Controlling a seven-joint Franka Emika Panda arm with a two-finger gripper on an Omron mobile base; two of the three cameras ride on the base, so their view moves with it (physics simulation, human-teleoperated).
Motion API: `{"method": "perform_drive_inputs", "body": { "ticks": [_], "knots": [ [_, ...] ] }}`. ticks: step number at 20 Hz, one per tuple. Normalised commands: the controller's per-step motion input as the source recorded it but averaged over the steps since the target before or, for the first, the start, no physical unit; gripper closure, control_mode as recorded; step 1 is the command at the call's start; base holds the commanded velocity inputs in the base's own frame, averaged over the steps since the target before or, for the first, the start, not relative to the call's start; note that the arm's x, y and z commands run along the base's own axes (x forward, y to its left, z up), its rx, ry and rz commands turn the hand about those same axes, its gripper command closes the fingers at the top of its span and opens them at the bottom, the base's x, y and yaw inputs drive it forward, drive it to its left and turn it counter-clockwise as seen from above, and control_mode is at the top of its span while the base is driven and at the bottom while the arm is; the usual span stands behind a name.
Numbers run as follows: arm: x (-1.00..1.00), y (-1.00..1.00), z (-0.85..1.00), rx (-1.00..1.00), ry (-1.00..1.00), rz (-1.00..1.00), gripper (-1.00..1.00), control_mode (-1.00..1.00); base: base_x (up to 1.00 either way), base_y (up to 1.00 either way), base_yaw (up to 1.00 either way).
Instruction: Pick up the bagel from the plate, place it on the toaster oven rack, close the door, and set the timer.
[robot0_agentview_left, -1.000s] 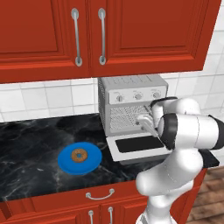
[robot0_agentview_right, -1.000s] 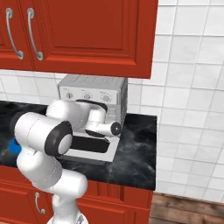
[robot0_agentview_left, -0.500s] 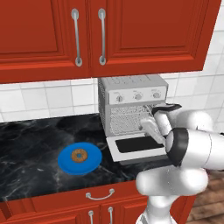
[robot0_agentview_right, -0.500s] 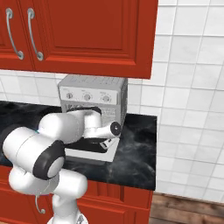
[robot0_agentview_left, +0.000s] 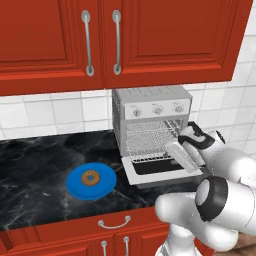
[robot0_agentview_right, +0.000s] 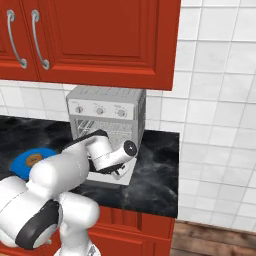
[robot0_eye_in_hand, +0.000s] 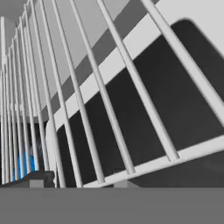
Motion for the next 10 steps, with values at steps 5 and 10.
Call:
{"method": "perform_drive_inputs", "body": {
  "ticks": [5, 10],
  "knots": [
    [-0.94, 0.0, -0.89, -0.07, 0.11, 0.0, -1.0, -1.0, 0.0, 0.0, 0.0],
    [-0.76, 0.34, 0.2, -0.03, -0.16, 0.0, -1.0, -1.0, 0.0, 0.0, 0.0]
  ]
}}
